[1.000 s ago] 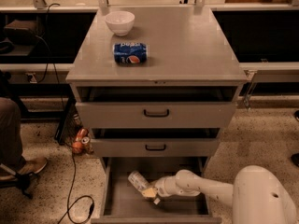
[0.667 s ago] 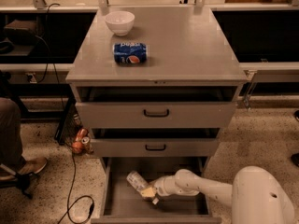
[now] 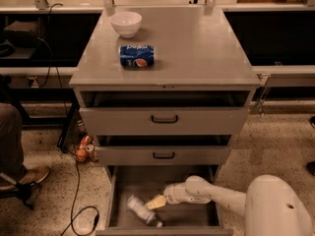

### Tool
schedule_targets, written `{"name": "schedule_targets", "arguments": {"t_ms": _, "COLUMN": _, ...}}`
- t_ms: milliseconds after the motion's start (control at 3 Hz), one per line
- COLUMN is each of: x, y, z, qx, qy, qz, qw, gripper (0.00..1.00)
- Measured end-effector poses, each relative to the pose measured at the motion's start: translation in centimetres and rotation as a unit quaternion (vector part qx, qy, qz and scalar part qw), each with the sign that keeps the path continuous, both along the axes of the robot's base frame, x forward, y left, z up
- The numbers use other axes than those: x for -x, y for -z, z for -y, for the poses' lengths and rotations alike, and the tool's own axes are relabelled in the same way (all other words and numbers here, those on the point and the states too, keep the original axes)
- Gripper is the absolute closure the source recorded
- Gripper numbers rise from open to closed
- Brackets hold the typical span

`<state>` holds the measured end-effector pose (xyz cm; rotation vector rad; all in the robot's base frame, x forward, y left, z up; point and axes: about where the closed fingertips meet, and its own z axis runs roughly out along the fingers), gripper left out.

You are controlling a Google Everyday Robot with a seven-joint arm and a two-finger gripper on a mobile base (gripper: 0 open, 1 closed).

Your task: Place blue plastic bottle into bottom drawer

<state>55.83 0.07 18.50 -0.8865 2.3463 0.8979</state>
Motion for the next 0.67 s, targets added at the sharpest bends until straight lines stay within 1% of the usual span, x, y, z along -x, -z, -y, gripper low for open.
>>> {"name": "schedule_targets", "arguments": {"t_ms": 333, "x": -0.5, "y": -1.7, "z": 2.8, "qx": 0.001, "qy": 0.008, "qz": 0.013, "qw": 0.9999, "gripper": 0.00}}
{"name": "schedule_targets", "arguments": {"t_ms": 667, "x": -0.8, "y": -3.8, "z": 8.5, "qx": 0.014, "qy": 0.020, "qz": 0.015, "qw": 0.9996, "gripper": 0.00}}
